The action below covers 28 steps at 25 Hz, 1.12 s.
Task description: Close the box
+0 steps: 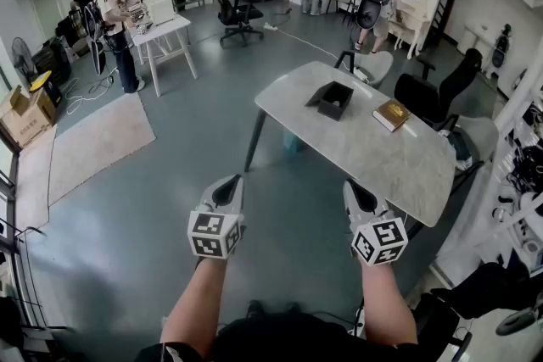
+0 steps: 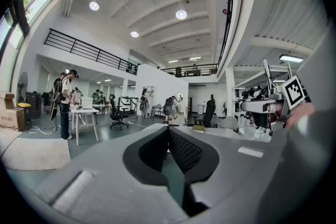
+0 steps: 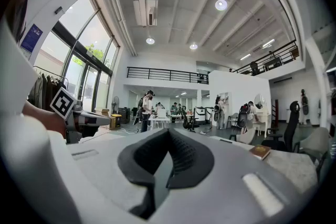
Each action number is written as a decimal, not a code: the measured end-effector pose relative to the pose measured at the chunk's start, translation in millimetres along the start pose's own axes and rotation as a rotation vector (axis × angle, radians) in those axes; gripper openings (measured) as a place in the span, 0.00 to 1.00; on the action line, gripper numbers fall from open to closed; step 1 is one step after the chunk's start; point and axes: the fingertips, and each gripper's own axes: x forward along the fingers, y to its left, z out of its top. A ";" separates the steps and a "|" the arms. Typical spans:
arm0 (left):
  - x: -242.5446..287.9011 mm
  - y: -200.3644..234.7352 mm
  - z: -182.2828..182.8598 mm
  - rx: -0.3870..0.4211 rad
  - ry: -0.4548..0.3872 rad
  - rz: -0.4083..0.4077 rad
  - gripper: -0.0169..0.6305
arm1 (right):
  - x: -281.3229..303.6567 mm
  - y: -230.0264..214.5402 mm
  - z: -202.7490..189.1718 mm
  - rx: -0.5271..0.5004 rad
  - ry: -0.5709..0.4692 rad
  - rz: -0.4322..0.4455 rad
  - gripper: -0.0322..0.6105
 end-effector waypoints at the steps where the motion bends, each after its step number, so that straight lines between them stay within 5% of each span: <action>1: 2.2 -2.1 -1.1 0.004 0.003 -0.004 0.04 | -0.5 -2.2 0.1 -0.003 -0.002 -0.002 0.05; 28: 13.5 -90.2 -14.3 0.013 0.066 -0.035 0.04 | -59.8 -53.1 -29.2 0.113 0.021 0.033 0.11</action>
